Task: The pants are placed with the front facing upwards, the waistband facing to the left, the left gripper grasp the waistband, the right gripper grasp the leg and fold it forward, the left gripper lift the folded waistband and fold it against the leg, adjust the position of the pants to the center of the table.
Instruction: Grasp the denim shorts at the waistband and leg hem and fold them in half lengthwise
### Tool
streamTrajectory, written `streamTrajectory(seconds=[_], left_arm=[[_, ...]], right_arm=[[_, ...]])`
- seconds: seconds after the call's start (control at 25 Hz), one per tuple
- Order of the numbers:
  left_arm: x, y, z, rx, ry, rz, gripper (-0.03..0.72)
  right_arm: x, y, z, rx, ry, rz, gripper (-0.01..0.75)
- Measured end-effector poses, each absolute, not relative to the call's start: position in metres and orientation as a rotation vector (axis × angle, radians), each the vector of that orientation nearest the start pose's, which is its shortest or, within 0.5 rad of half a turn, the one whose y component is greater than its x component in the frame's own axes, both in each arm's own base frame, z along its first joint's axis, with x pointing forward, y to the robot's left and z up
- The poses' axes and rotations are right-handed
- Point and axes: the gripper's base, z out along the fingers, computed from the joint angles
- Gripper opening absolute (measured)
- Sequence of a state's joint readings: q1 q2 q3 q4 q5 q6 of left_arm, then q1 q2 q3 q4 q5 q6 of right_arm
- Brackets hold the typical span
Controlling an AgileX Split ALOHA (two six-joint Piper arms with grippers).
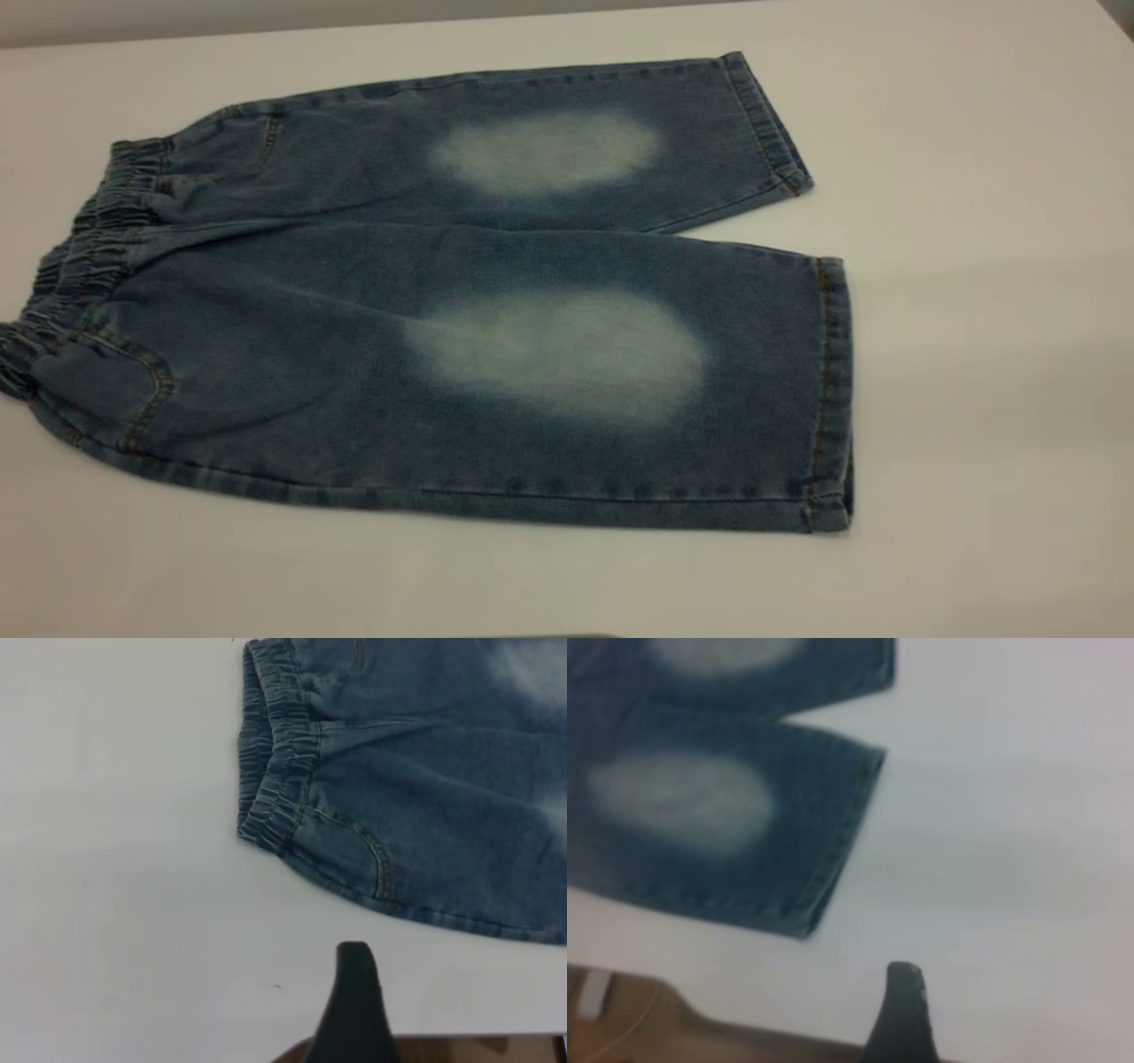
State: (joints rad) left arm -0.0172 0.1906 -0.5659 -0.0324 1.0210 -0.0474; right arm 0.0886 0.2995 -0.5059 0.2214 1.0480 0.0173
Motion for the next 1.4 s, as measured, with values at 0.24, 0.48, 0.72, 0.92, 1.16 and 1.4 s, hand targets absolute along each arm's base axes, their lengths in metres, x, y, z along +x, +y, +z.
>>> streamTrajectory(seconds=[0.24, 0.48, 0.72, 0.92, 1.16, 1.4], left_arm=[[0.092, -0.005, 0.300, -0.077, 2.281, -0.101, 0.519], [0.162, -0.006, 0.265, -0.113, 2.473, -0.104, 0.519], [0.221, -0.007, 0.215, -0.130, 2.698, -0.087, 0.519], [0.265, -0.004, 0.193, -0.137, 2.785, -0.092, 0.519], [0.285, 0.027, 0.166, -0.290, 2.881, -0.153, 0.519], [0.284, 0.062, 0.144, -0.467, 2.921, -0.200, 0.519]], right_arm=[[0.098, 0.032, 0.266, -0.075, 2.447, 0.416, 0.525], [0.152, 0.049, 0.235, -0.099, 2.586, 0.603, 0.565], [0.185, 0.063, 0.204, -0.084, 2.631, 0.799, 0.570], [0.202, 0.067, 0.185, -0.050, 2.640, 0.855, 0.570], [0.211, 0.067, 0.173, -0.023, 2.638, 0.838, 0.571], [0.214, 0.065, 0.173, -0.025, 2.617, 0.787, 0.571]])
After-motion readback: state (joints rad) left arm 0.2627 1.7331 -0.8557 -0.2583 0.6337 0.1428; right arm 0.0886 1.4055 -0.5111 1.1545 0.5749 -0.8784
